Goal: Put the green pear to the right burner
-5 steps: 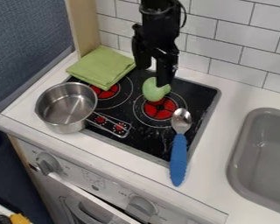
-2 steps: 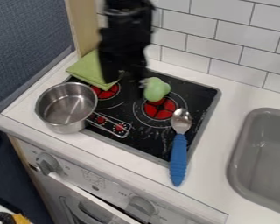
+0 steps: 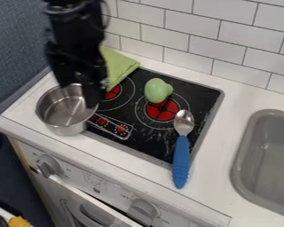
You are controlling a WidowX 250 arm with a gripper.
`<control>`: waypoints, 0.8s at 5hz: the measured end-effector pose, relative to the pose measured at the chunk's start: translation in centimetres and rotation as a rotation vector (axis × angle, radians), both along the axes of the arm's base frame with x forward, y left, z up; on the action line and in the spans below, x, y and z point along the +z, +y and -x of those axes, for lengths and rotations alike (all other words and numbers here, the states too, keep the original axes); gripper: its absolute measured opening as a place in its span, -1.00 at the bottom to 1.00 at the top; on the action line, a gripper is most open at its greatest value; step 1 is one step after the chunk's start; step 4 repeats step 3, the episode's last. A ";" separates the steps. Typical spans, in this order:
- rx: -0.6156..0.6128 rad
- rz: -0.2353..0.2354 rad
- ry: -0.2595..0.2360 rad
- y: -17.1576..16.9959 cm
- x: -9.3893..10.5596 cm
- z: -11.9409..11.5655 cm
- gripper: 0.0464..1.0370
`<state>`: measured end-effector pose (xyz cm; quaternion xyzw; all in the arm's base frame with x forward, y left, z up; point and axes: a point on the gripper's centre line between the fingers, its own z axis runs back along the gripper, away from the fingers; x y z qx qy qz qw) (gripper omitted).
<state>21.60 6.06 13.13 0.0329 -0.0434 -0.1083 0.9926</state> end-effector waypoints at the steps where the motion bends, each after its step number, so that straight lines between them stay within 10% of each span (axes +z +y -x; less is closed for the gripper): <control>1: 0.204 -0.026 -0.001 4.3 -0.7 0.9 0.93; 4: 0.323 -0.023 0.073 8.2 -4.0 -0.4 0.93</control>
